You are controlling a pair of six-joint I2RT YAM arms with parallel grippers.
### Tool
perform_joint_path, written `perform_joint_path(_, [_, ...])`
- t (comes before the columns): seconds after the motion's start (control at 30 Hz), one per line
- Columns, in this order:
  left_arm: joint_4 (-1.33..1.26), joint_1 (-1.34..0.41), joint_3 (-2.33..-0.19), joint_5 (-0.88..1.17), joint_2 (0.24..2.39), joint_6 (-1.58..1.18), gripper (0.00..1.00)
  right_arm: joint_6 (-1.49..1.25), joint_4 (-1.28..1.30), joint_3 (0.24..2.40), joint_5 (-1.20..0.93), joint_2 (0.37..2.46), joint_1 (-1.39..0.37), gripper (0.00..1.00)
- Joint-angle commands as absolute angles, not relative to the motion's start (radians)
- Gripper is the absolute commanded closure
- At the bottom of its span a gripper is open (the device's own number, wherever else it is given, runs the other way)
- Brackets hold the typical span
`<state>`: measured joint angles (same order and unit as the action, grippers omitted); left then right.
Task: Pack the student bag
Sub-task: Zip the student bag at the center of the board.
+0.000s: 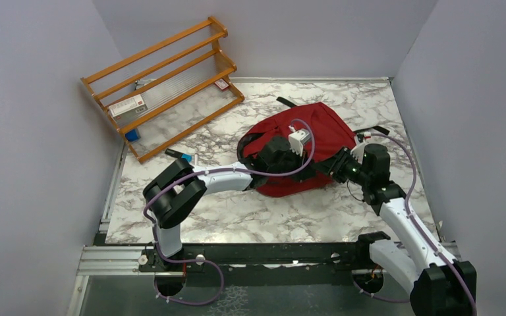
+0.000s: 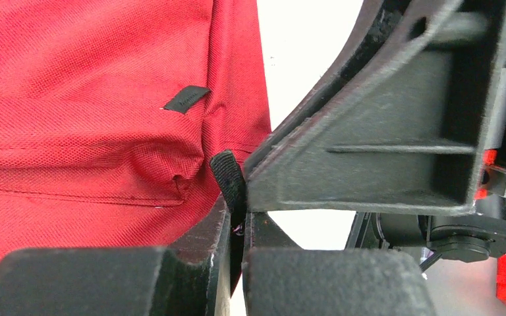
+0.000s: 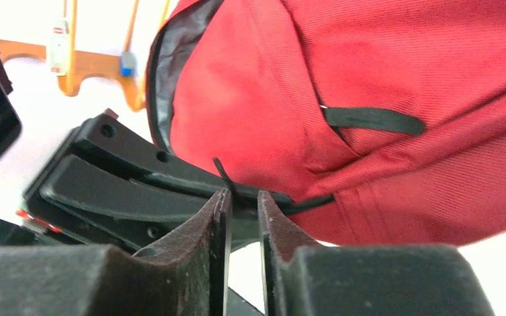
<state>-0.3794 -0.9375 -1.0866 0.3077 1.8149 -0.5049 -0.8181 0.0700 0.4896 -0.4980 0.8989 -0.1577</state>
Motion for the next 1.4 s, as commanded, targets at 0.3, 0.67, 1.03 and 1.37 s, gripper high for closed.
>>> perform_joint_path(0.3, [-0.456, -0.925, -1.039, 0.293, 1.793, -0.496, 1.0, -0.815, 0.398, 0.498, -0.17, 0.738, -0.164, 0.48])
perform_joint_path(0.67, [-0.456, -0.926, -1.043, 0.438, 1.826, -0.449, 1.0, -0.942, 0.169, 0.399, -0.266, 0.855, -0.164, 0.32])
perform_joint_path(1.03, [-0.456, -0.929, -1.047, 0.489, 1.853, -0.414, 1.0, -1.0, -0.072, 0.313, -0.432, 1.016, -0.164, 0.42])
perform_joint_path(1.37, [-0.456, -0.936, -1.068, 0.491, 1.872, -0.423, 0.99, -0.98, -0.219, 0.279, -0.543, 1.055, -0.164, 0.43])
